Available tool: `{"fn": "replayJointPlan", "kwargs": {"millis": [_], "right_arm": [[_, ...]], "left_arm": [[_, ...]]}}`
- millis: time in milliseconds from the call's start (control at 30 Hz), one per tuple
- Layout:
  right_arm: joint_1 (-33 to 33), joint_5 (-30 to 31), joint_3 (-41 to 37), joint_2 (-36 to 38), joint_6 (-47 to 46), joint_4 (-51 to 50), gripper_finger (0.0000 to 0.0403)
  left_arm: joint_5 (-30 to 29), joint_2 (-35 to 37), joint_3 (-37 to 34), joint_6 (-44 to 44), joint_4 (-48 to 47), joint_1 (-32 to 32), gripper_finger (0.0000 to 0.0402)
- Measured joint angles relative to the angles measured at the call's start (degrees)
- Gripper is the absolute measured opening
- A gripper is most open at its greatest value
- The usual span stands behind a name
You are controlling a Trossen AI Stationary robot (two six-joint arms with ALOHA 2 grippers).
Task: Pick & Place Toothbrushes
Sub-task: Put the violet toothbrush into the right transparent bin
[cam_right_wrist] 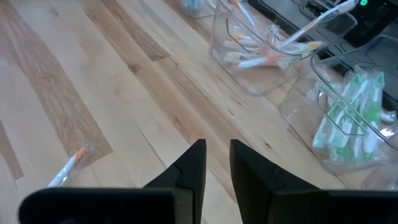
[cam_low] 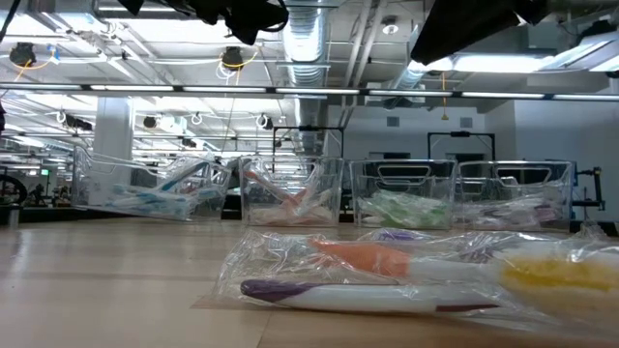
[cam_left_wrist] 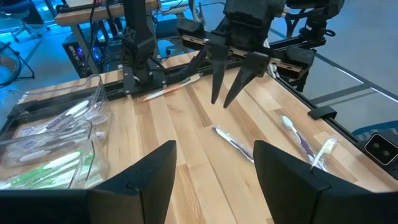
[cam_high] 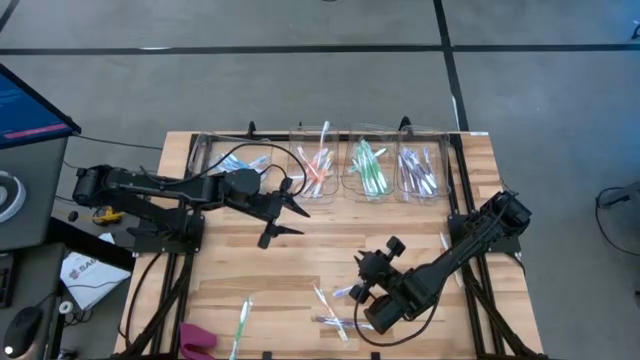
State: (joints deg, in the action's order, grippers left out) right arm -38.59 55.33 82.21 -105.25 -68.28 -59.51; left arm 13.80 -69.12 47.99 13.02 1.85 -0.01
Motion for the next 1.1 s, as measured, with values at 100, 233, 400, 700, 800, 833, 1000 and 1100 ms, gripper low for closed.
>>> {"fn": "replayJointPlan", "kwargs": {"millis": [100,233,400,700,800,833,1000,1100], "right_arm": [[0.00,-0.02,0.00,0.00,2.59,1.72,0.0065],[0.00,-0.05,0.00,0.00,7.00,4.95,0.0065],[0.00,-3.68,0.01,0.00,11.97,8.13,0.0065],[-0.08,-16.47,0.00,0.00,18.79,10.39,0.0065],[-0.34,-19.58,0.02,0.00,21.45,10.86,0.0065],[-0.35,-20.19,0.02,0.00,22.05,10.77,0.0065],[-0.27,-21.38,0.01,0.00,22.36,8.16,0.0065],[-0.22,-24.61,0.01,-0.01,22.35,7.54,0.0065]], "left_arm": [[0.00,0.00,0.00,0.00,-0.07,0.00,0.0209],[0.00,0.00,0.00,0.00,-0.15,0.00,0.0209],[0.00,0.00,0.00,0.00,-0.39,0.00,0.0209],[0.00,0.02,-1.93,0.01,-0.46,0.02,0.0209],[-0.02,0.02,-3.01,0.09,-0.48,0.02,0.0209],[-0.02,0.02,-3.25,0.09,-0.33,0.02,0.0209],[-0.02,0.02,-4.05,0.17,0.19,0.02,0.0209],[-0.01,0.02,-4.34,0.17,0.37,0.02,0.0209]]}}
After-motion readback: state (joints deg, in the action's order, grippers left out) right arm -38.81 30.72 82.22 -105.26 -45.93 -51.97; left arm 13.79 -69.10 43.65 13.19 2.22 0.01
